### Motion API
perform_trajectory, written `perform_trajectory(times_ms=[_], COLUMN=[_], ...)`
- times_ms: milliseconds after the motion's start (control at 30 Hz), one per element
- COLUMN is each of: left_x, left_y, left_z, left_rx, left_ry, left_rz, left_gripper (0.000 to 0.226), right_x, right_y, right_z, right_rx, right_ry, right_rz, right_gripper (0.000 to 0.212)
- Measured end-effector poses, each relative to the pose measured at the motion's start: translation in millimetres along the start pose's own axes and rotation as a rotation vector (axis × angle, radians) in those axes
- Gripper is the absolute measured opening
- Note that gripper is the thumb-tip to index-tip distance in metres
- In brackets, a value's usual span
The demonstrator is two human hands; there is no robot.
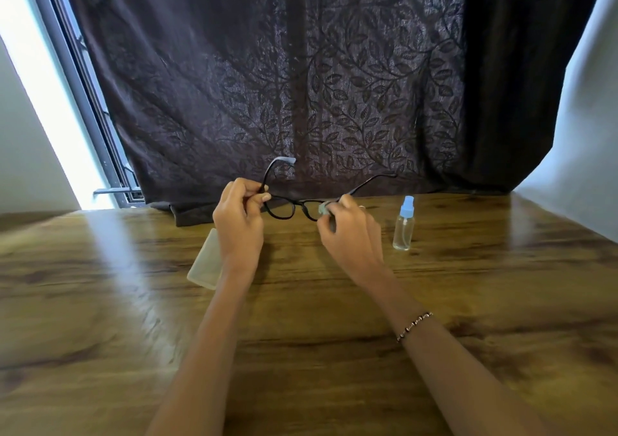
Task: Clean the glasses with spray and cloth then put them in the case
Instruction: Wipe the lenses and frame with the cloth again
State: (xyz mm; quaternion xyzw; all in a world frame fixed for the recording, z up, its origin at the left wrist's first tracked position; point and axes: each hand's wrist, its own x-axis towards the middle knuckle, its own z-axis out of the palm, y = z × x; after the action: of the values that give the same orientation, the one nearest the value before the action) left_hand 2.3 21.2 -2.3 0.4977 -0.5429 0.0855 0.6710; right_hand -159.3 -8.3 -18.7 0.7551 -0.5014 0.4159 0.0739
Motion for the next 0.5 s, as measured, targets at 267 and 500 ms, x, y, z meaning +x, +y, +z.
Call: perform_trajectory(times_ms=[267,500], left_x=[-1.5,-2.8], left_y=[3.4,2.5], left_z=[1.0,2.1], left_rx=[-0.017,-0.010], left_ry=[-0.002,-0.043], left_rz=[-0.032,-0.023], left_gripper=[0.017,0.012], right_x=[2.6,6.7], right_y=[-1.1,-10.1], right_z=[5.9,4.4], right_rx=[0.164,0.693], right_ry=[0.004,-0.015], right_rz=[0.050,0.263], right_gripper=[0.028,0.022])
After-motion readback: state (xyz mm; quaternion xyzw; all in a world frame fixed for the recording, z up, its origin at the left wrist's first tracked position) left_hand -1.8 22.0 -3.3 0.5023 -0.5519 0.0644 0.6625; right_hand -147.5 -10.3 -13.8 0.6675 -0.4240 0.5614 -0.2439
